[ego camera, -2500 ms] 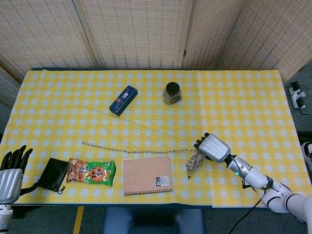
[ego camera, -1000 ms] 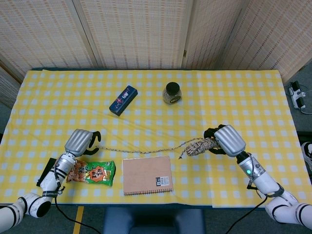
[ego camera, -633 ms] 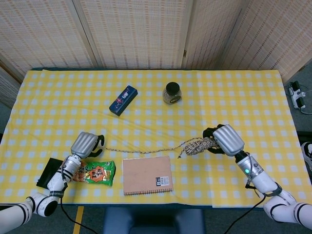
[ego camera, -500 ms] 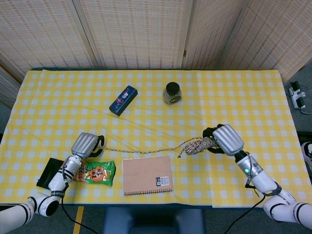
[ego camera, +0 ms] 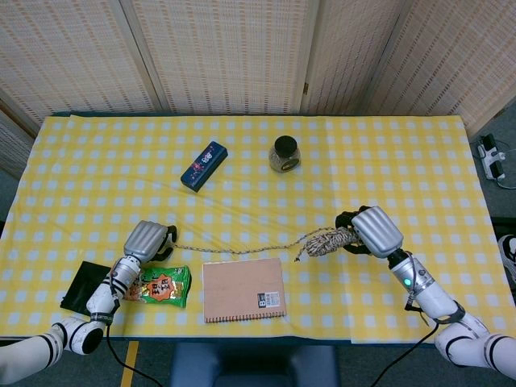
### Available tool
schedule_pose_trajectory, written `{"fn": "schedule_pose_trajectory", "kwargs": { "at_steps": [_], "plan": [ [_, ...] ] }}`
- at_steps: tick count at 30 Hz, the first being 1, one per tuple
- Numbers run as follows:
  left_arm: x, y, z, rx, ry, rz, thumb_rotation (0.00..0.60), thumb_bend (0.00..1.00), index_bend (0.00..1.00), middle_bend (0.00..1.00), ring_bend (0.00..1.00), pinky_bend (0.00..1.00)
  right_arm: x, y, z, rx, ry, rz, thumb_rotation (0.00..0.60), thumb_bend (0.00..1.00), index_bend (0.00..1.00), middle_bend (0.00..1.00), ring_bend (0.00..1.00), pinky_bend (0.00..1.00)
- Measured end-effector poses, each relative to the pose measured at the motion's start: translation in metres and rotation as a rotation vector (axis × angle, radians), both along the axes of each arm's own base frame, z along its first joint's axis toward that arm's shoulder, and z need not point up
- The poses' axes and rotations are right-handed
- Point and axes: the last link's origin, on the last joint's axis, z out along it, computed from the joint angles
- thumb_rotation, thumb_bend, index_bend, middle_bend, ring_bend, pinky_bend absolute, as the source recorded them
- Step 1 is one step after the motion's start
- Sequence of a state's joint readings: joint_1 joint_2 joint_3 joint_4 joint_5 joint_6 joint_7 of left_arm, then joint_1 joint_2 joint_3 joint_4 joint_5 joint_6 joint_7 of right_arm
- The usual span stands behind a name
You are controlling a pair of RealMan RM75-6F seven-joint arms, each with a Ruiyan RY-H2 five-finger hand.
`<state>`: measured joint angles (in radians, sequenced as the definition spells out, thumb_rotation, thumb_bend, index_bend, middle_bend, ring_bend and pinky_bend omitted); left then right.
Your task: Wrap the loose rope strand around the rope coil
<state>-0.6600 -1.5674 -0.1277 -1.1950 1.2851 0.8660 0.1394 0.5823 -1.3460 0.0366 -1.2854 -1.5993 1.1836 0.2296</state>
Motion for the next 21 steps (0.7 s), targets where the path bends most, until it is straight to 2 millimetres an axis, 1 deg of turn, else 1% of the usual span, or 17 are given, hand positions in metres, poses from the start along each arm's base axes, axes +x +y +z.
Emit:
{"fn": "schedule_pose_trajectory", "kwargs": {
  "at_steps": [21],
  "plan": [
    [0.0021,0.0020,-0.0066,-0.016,0.010,0.018,0.600,0.48,0.56,0.83,0.75,0.73,-0.0051,-0.0002,0.0005,-0.001,0.007,-0.015,0.600,0.62,0.84,0.65,0.69,0.56]
  ]
}}
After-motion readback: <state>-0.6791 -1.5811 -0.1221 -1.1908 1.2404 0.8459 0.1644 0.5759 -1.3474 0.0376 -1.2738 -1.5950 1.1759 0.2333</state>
